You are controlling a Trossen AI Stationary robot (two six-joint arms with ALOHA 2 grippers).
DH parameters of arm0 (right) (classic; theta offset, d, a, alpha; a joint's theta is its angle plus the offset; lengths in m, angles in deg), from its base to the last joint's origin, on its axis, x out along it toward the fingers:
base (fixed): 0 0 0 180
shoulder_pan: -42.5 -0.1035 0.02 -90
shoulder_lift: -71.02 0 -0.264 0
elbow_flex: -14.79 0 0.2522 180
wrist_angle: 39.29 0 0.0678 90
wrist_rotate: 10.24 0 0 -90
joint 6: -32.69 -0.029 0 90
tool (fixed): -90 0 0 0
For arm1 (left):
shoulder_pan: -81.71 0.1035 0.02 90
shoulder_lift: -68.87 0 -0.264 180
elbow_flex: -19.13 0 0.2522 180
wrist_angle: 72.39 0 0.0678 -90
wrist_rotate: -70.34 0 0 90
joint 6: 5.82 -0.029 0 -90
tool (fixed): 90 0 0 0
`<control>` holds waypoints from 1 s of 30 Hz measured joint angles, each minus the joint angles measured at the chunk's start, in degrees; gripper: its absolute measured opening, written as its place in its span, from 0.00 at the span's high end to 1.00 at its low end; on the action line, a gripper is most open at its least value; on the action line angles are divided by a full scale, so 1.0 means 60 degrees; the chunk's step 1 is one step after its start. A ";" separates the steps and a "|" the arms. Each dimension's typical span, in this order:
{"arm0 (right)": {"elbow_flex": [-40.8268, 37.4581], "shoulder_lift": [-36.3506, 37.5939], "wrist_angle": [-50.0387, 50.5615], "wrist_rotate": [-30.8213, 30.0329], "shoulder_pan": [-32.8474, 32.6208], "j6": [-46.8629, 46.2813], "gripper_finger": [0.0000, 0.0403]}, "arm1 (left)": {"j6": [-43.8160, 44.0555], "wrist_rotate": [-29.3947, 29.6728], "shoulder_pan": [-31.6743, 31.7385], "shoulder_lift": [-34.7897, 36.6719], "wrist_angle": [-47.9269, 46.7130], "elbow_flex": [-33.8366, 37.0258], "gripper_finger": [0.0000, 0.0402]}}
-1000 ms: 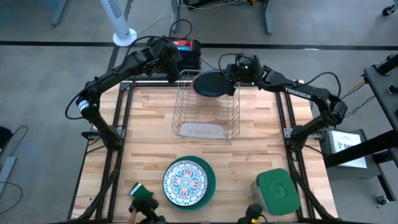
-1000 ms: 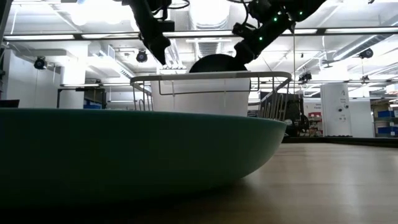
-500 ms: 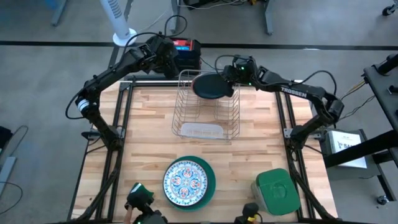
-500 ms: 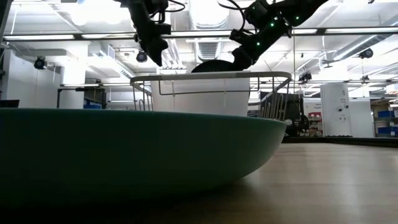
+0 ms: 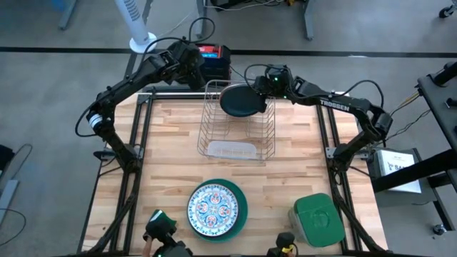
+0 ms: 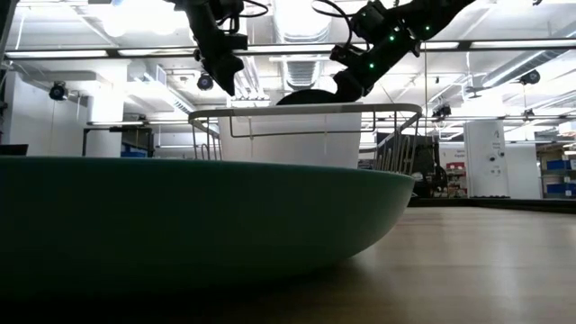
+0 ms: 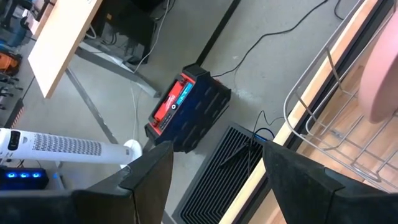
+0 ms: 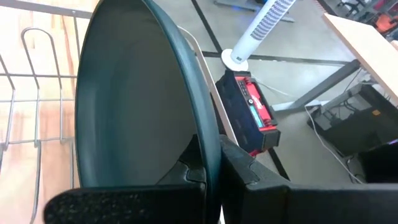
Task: Sort dishes
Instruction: Put the dark green plate in the dishwasher rack
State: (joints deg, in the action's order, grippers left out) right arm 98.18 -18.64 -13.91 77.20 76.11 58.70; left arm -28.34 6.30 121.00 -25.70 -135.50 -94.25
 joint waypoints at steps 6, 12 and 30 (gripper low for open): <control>-0.0003 0.0000 0.0138 0.0370 0.0010 -0.0321 1.00 | 0.0123 -0.0166 0.0000 0.0000 -0.0007 0.0000 0.41; -0.0004 0.0000 0.0204 0.0410 0.0011 -0.0344 1.00 | 0.0133 -0.0283 0.0000 -0.0004 -0.0032 0.0000 0.41; -0.0022 -0.0393 0.0218 0.0512 -0.0044 -0.0358 1.00 | 0.0366 -0.0296 -0.0004 -0.0011 -0.0231 0.0000 0.41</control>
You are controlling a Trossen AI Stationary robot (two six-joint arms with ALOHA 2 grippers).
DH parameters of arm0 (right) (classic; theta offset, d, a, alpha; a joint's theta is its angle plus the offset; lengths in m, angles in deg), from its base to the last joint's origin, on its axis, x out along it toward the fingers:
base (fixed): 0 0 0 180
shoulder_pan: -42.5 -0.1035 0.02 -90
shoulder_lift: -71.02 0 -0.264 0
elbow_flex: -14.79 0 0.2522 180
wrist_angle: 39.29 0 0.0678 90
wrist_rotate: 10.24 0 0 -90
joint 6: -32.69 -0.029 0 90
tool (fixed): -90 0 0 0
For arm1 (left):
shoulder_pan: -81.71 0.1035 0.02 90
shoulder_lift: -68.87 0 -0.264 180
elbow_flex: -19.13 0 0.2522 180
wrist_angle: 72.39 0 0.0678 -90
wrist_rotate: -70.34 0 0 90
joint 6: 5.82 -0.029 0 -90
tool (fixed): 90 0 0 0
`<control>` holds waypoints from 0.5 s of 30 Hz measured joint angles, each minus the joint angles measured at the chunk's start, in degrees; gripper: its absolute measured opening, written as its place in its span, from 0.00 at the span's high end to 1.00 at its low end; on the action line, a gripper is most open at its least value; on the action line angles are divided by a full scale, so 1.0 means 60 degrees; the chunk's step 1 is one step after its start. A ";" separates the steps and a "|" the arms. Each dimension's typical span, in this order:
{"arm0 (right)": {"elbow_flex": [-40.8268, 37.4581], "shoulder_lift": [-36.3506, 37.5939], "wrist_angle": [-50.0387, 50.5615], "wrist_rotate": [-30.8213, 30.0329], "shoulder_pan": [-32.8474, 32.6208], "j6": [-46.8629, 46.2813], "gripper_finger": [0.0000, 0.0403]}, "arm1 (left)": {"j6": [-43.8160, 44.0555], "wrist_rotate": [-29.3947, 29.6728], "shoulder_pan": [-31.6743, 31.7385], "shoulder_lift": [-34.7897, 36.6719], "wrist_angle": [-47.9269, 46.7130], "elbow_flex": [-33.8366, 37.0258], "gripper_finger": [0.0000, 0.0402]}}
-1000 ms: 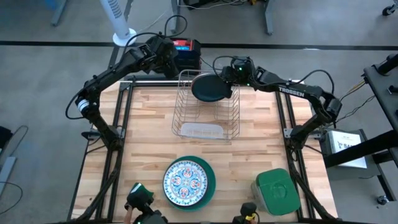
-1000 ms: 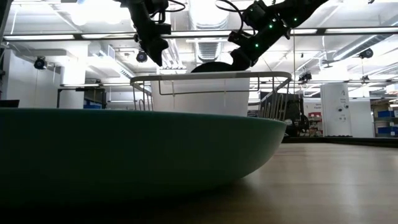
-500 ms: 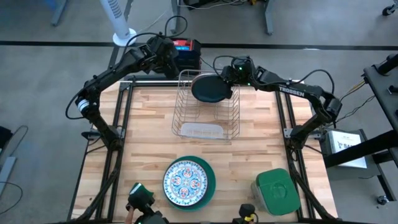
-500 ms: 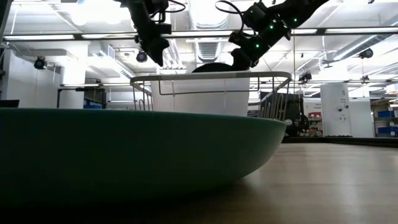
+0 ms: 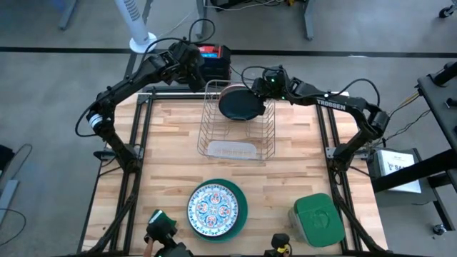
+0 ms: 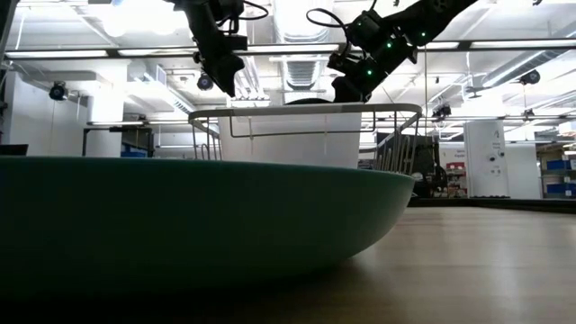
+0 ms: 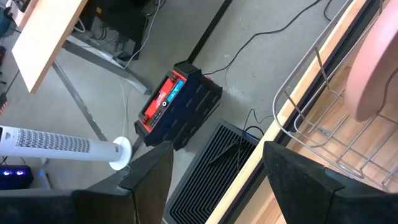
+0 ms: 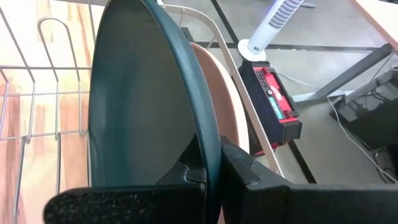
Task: Sort dishes
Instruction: Put the dark green plate in the dishwasher rack
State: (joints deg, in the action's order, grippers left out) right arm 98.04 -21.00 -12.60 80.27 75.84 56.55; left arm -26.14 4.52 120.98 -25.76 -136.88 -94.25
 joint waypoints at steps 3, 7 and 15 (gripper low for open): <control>0.0000 0.0000 0.0021 0.0003 -0.0011 0.0000 0.97 | 0.0016 -0.0003 0.0000 0.0000 0.0002 0.0000 0.41; -0.0011 0.0000 0.0064 0.0004 -0.0017 -0.0027 0.90 | 0.0016 0.0000 0.0000 -0.0004 0.0003 0.0000 0.41; -0.0040 -0.0033 0.0104 0.0068 -0.0022 -0.0031 0.79 | 0.0055 0.0000 0.0000 -0.0004 0.0005 0.0000 0.41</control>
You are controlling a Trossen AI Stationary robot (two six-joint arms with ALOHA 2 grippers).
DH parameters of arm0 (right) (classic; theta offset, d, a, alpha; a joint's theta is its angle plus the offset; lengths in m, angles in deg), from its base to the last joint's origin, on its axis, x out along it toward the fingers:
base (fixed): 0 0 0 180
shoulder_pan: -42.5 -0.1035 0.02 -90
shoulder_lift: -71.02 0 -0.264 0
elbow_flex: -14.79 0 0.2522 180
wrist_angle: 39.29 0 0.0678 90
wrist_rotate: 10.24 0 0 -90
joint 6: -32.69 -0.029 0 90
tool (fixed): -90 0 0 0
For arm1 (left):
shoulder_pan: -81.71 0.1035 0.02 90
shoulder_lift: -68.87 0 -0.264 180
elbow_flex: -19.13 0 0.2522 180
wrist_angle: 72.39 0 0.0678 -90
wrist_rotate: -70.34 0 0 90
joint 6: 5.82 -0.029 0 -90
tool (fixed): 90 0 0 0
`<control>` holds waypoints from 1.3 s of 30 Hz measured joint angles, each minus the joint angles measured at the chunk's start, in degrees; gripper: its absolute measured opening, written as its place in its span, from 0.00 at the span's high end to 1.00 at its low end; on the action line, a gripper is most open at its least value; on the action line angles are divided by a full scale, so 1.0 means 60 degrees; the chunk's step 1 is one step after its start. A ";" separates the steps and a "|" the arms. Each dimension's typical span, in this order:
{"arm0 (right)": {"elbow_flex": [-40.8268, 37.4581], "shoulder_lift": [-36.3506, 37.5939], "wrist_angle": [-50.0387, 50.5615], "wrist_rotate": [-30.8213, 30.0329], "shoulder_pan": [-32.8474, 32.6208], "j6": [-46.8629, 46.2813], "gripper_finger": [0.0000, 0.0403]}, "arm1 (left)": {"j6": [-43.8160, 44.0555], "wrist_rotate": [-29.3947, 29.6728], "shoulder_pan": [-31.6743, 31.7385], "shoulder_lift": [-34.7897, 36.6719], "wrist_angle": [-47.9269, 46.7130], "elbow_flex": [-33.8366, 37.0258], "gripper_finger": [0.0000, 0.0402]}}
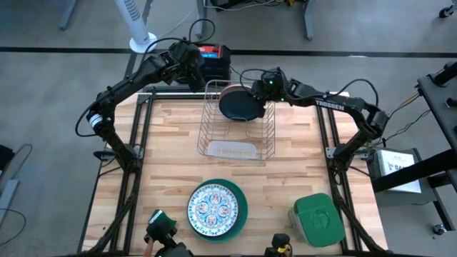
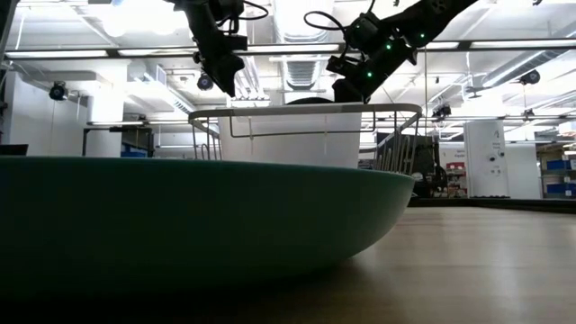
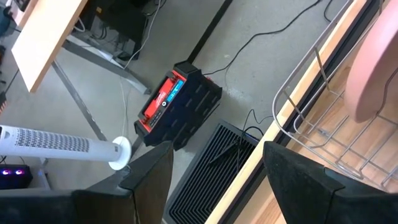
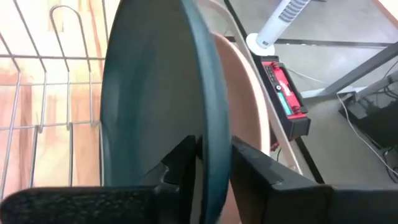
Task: Sort dishes
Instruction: Put the dark green plate in the dishwasher rack
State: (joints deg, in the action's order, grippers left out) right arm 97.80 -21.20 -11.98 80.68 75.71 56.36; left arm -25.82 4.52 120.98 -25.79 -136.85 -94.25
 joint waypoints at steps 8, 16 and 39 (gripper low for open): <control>0.0000 0.0004 -0.0021 -0.0078 0.0004 -0.0082 0.73 | 0.0004 -0.0204 0.0000 0.0000 0.0000 0.0000 0.41; 0.0004 0.0015 -0.0026 -0.0151 0.0004 0.0140 0.69 | 0.0031 -0.0204 0.0000 0.0000 0.0000 0.0000 0.41; 0.0960 0.0522 0.0675 -0.0160 -0.0011 0.0411 0.99 | 0.0173 -0.0204 0.0000 0.0000 -0.0033 0.0000 0.41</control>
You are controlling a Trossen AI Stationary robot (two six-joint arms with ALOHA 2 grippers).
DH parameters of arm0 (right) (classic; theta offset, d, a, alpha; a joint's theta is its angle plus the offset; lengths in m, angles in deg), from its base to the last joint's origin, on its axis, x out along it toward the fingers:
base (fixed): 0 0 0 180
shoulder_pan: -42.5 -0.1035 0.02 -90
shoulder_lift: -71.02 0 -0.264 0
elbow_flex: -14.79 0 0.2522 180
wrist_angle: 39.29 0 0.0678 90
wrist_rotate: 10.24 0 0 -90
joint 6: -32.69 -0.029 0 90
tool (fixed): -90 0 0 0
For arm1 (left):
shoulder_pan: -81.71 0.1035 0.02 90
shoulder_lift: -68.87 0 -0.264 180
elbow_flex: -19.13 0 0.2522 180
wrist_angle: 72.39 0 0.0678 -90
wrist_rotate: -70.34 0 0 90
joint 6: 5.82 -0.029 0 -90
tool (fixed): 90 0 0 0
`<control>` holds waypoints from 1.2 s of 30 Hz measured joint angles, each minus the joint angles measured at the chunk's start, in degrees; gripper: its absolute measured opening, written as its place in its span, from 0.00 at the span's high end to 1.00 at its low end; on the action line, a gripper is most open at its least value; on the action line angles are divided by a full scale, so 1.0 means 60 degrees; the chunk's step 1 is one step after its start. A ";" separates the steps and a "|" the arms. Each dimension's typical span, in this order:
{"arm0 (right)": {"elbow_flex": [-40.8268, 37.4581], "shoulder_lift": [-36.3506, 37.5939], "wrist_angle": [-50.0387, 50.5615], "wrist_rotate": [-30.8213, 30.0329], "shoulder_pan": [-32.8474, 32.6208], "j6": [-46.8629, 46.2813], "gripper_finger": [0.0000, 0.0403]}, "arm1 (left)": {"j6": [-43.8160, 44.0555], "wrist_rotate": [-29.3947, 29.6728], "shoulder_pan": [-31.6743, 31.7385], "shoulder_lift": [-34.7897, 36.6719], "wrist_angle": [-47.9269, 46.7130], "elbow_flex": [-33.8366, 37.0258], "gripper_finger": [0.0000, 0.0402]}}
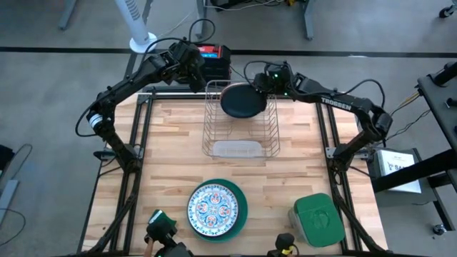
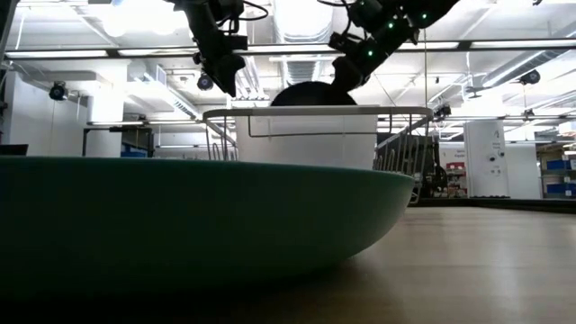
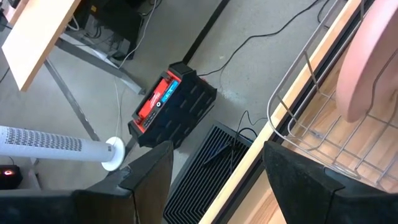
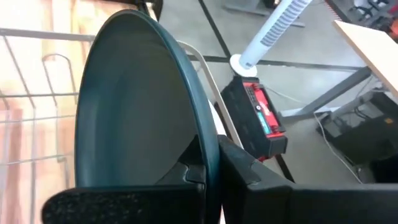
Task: Sort dishes
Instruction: Put the dark green plate in the dishwasher rack
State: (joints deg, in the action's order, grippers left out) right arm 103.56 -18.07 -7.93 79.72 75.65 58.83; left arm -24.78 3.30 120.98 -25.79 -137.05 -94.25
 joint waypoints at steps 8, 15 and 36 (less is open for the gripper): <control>0.0315 0.0865 0.1029 -0.2151 0.0074 0.0632 0.99 | -0.0538 -0.0904 0.0011 0.0000 -0.0197 0.0094 0.41; 0.0252 0.1767 0.1019 -0.2155 0.0644 0.0643 0.99 | -0.1459 -0.2196 0.0046 -0.0007 0.0000 0.0259 0.41; -0.1988 0.2649 -0.0350 -0.0481 0.0741 0.0152 0.99 | -0.1435 -0.3251 0.0481 0.0011 -0.0277 0.1364 0.41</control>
State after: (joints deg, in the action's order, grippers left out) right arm 91.63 -2.17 -10.03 76.83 80.09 59.74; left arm -33.39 -16.21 123.86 -25.72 -138.71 -86.06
